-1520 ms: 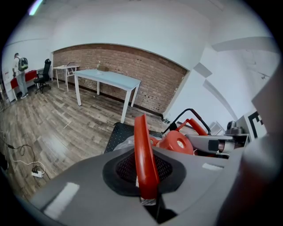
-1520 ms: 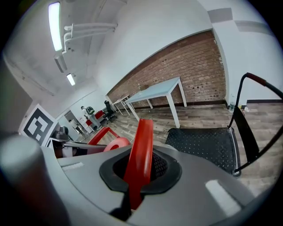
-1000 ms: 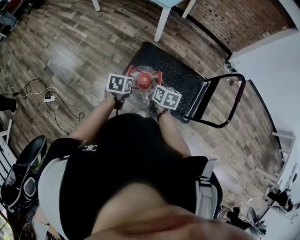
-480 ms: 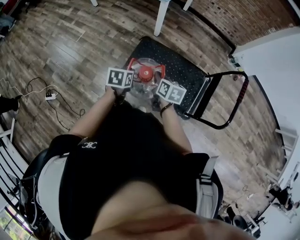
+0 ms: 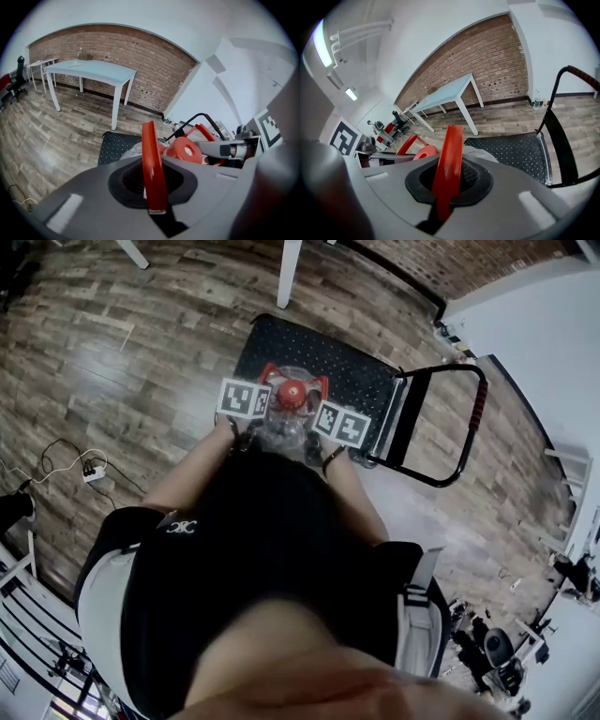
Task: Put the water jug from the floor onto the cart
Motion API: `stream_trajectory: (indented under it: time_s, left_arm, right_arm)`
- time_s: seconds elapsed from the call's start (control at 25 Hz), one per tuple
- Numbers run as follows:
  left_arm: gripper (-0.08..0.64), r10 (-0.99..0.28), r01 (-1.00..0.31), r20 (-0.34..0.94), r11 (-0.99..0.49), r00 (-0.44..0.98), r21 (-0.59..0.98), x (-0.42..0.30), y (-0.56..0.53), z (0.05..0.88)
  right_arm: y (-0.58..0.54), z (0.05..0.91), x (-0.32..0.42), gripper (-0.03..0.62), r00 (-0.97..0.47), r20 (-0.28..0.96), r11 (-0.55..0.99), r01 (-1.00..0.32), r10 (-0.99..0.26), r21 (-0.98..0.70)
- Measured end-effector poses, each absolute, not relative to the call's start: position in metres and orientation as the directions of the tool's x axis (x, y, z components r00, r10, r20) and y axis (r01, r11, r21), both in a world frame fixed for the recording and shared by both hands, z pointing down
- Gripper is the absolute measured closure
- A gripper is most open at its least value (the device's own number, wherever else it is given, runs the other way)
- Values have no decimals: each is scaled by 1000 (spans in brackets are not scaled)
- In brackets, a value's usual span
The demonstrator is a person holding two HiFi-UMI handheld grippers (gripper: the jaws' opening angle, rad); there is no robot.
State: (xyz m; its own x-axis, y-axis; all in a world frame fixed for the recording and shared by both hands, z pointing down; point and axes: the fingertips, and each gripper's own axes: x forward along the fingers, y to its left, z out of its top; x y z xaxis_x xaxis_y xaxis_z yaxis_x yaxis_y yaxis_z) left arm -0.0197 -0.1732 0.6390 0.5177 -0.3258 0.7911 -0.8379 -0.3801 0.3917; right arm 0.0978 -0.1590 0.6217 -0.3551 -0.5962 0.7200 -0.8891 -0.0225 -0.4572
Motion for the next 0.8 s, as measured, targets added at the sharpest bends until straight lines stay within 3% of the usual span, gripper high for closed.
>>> stream_trajectory:
  time_s: [0.4, 0.8]
  left_arm:
    - [538, -250, -753, 754, -482, 608, 447, -19, -237, 643]
    - [540, -255, -755, 747, -465, 614, 462, -30, -267, 649]
  right_arm:
    - [-200, 625, 98, 568, -252, 768, -165, -893, -588, -419]
    - [-226, 633, 84, 563, -276, 801, -157, -897, -532, -413]
